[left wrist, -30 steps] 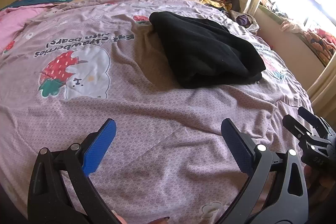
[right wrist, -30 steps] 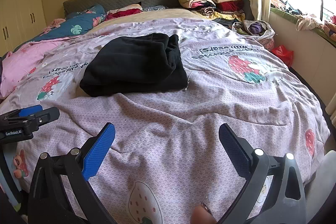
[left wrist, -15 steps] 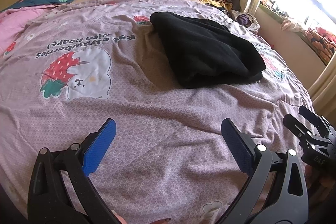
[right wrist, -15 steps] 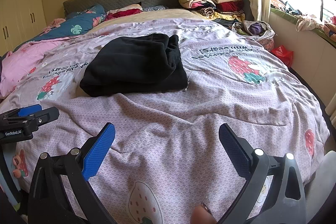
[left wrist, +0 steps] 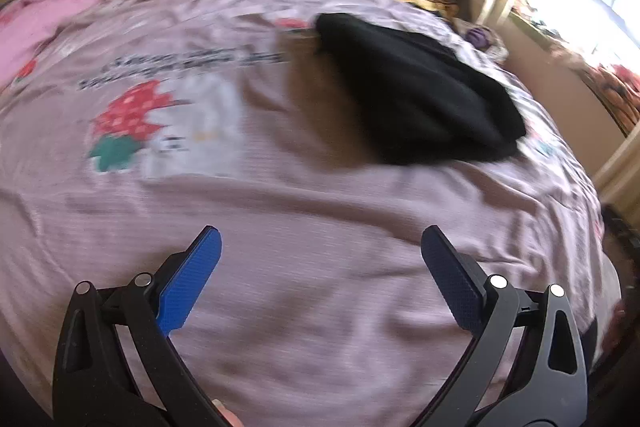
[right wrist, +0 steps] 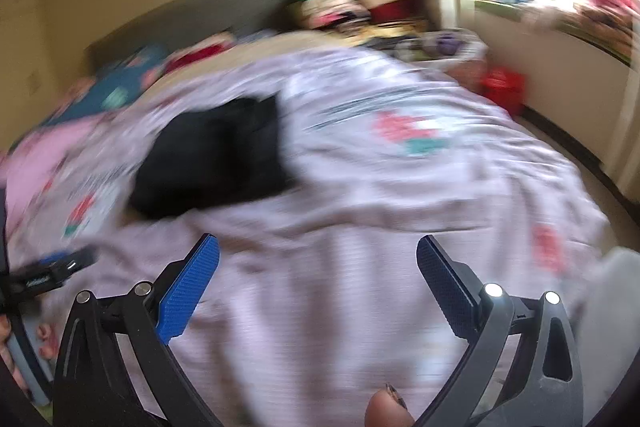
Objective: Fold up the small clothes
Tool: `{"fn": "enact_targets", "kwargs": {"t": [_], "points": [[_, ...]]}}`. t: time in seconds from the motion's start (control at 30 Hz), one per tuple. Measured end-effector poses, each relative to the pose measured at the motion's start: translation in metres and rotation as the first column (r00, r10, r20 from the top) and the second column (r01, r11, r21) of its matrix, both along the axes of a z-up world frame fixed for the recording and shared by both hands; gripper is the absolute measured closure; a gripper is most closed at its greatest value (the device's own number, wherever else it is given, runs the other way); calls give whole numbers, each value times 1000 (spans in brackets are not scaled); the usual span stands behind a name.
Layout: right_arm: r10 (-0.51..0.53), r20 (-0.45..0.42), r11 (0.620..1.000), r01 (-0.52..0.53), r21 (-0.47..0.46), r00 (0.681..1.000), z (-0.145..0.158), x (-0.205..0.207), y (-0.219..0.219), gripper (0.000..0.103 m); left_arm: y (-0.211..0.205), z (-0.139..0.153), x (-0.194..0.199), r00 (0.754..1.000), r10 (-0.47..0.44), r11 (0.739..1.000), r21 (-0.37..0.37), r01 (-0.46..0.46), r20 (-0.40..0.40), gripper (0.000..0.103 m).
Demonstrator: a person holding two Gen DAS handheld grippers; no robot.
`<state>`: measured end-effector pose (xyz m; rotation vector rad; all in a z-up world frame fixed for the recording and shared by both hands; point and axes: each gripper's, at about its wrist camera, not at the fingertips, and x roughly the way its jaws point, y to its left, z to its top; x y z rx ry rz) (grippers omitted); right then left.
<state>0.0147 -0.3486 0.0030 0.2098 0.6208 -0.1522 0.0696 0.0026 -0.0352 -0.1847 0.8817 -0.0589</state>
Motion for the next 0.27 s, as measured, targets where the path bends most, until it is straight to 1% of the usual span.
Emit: {"fn": "enact_targets", "kwargs": {"t": [0.03, 0.07, 0.1, 0.13, 0.17, 0.2, 0.23, 0.27], "points": [[-124, -10, 992, 124, -17, 992, 1, -8, -34, 5, 23, -1, 6, 999, 46, 999, -7, -46, -12, 9], [-215, -20, 976, 215, -27, 976, 0, -15, -60, 5, 46, -3, 12, 996, 86, 996, -7, -87, -26, 9], [-308, -32, 951, 307, -29, 951, -3, -24, -90, 5, 75, -4, 18, 990, 133, 991, 3, -133, -42, 9], [-401, -54, 916, 400, -29, 914, -8, -34, -121, 5, 104, -3, 24, 981, 193, 981, 28, -192, -36, 9], [-525, -94, 851, 524, -37, 846, -18, -49, -164, 5, 126, -1, 27, 970, 242, 969, 57, -240, -27, 9], [-605, -124, 795, 604, -52, 786, -25, -60, -195, 5, 155, 0, 31, 952, 305, 948, 96, -302, -14, 9], [-676, -161, 735, 673, -80, 720, -35, -71, -224, 5, 195, 1, 36, 923, 385, 914, 138, -380, -7, 9], [-676, -161, 735, 673, -80, 720, -35, -71, -224, 5, 225, 2, 39, 895, 445, 885, 159, -439, -7, 9]]}}
